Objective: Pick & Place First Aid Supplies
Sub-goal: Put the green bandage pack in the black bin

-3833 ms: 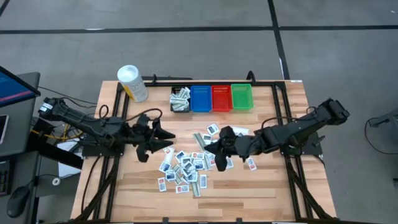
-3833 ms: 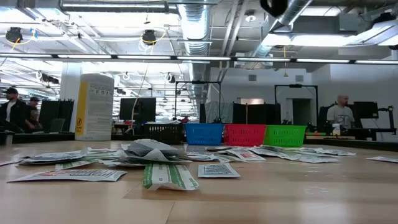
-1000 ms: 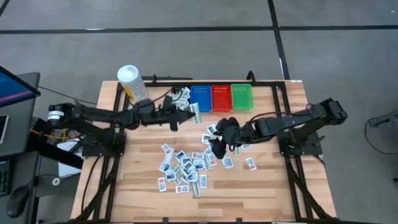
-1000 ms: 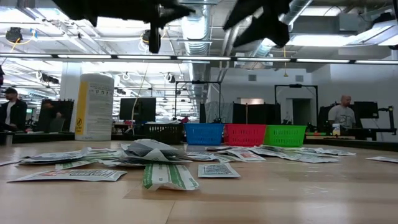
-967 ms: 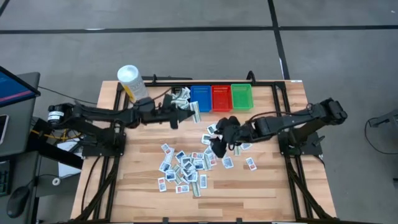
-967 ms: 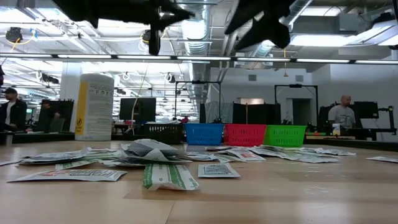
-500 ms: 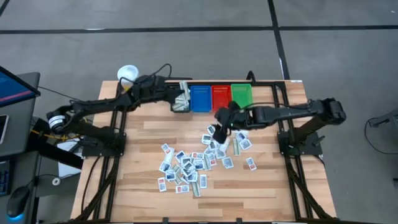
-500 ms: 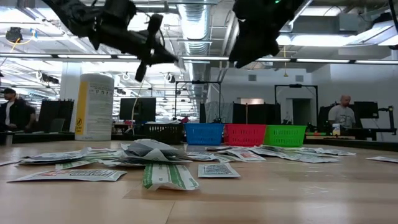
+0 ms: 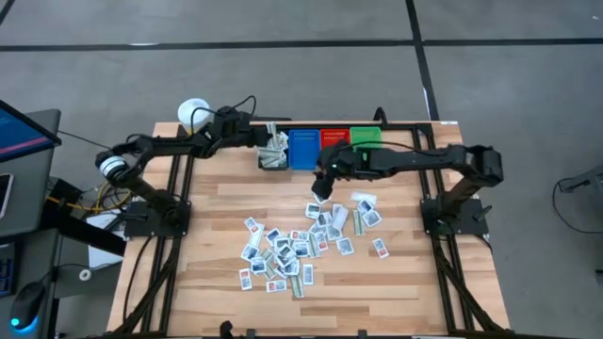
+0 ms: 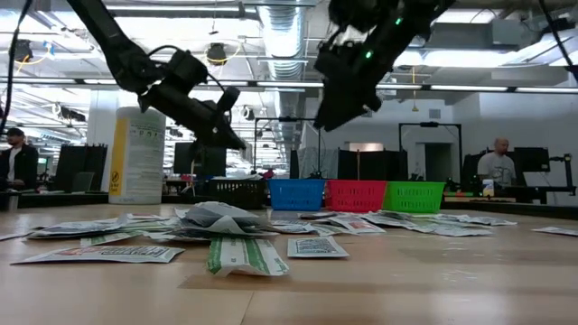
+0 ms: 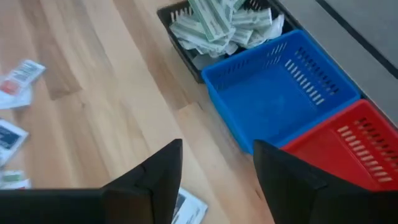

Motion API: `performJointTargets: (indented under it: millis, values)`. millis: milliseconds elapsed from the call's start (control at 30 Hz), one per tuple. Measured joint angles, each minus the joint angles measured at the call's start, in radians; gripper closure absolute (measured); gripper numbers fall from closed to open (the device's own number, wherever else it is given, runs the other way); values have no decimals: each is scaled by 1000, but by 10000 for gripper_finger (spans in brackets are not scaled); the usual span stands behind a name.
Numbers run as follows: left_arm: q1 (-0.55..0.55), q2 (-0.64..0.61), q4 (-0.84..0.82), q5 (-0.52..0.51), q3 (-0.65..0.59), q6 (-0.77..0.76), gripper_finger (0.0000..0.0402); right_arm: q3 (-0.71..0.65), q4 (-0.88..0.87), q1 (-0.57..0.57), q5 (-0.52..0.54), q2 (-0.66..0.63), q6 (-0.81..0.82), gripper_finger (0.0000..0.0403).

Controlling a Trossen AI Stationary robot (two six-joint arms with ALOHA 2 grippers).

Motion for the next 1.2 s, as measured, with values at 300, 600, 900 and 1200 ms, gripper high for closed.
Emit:
performJointTargets:
  millis: [300,600,900,1200]
  values:
    - [1,3,3,-14,0,8,378,-1,-7,-6,-67,99,11,225]
    - [-15,4,-11,14,0,7,318,0,64,-19,-67,87,-33,229]
    - [-26,-11,-37,39,0,7,270,0,74,-31,-93,88,-41,231]
    - [-120,-107,-36,42,0,290,286,0,68,-27,-93,88,-41,233]
